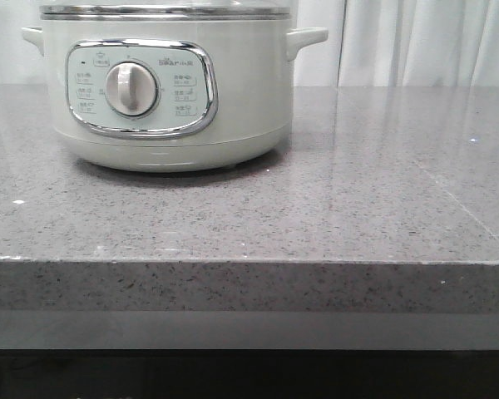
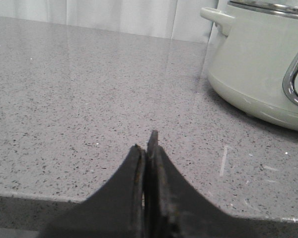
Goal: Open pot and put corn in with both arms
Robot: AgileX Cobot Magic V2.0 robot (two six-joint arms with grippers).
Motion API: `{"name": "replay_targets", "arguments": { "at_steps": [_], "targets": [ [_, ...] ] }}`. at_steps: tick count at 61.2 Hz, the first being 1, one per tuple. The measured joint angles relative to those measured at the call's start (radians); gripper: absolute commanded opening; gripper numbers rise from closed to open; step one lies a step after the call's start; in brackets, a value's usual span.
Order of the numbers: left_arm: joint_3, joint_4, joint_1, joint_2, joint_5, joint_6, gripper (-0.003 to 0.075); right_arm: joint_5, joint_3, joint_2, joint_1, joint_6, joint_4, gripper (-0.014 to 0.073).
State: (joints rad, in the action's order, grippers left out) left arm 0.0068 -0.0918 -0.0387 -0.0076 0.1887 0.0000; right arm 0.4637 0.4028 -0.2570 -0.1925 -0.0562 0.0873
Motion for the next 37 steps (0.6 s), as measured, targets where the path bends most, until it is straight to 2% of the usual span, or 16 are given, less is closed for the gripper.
{"name": "replay_targets", "arguments": {
  "at_steps": [25,37],
  "targets": [
    [0.0,0.0,0.0,0.0,0.0,0.0,-0.002,0.0,-0.002,0.0,0.0,0.0,0.0,-0.0116],
    [0.0,0.0,0.0,0.0,0.0,0.0,-0.002,-0.15,-0.099,0.039,0.051,0.0,0.0,-0.0116]
  ]
}}
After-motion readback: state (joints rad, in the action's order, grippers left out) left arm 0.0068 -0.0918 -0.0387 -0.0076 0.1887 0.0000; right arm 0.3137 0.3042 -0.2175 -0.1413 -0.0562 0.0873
